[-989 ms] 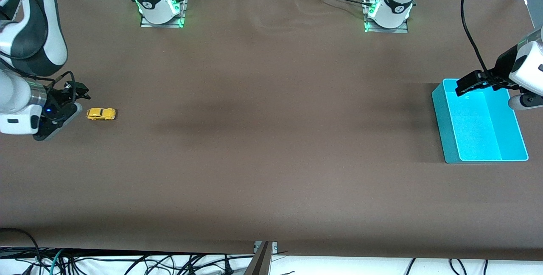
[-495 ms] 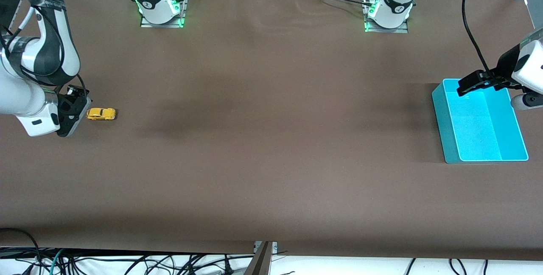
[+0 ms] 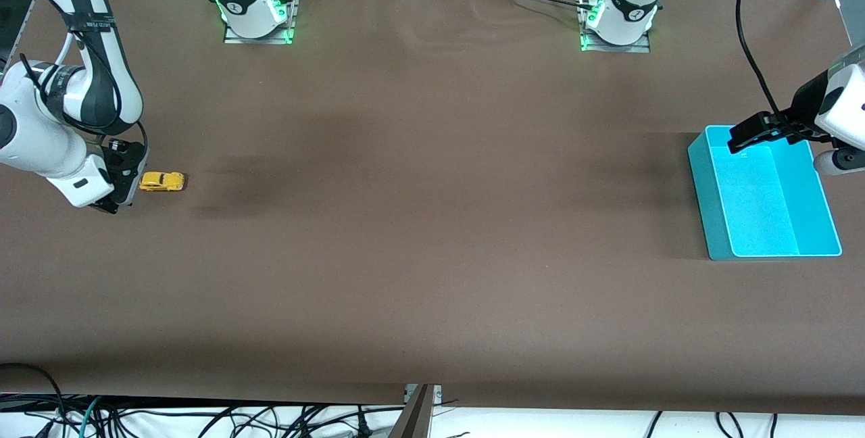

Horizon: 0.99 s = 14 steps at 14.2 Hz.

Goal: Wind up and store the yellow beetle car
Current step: 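Move the right gripper down over the yellow beetle car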

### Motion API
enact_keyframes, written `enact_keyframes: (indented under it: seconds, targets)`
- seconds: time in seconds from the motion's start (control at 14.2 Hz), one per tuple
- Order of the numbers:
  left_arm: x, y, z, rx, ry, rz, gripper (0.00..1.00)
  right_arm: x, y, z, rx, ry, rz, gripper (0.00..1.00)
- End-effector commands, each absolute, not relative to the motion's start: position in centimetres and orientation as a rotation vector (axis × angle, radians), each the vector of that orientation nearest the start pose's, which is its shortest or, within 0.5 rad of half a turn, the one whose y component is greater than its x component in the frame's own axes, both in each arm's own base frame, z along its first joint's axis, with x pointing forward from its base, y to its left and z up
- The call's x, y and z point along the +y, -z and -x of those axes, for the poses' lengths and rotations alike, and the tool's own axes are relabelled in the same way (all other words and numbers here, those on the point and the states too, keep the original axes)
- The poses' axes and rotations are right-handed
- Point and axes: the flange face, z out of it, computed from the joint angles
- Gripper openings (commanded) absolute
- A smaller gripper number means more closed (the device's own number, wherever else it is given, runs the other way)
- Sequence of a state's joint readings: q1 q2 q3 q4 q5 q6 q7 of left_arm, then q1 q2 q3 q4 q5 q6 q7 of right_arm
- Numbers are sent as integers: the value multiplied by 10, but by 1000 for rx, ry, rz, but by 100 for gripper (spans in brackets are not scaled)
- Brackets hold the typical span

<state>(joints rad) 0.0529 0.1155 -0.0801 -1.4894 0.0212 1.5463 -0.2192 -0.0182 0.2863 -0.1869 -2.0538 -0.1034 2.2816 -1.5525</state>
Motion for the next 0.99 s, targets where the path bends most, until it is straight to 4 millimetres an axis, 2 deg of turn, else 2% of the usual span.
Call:
enact_keyframes:
  seconds: [0.0, 0.21, 0.42, 0.92]
  targets:
    - [-9, -599, -588, -318, -80, 3127, 100, -125, -283, -552, -2139, -167, 2380, 100]
    - [-9, -599, -588, -316, -80, 3127, 100, -132, -262, -545, -2163, -156, 2360, 100]
    - [-9, -599, -588, -318, -80, 3127, 100, -151, -244, -538, -2106, -187, 2373, 100]
    - [-10, -598, -589, -316, -82, 3127, 100, -158, -218, -533, -2160, -174, 2280, 100]
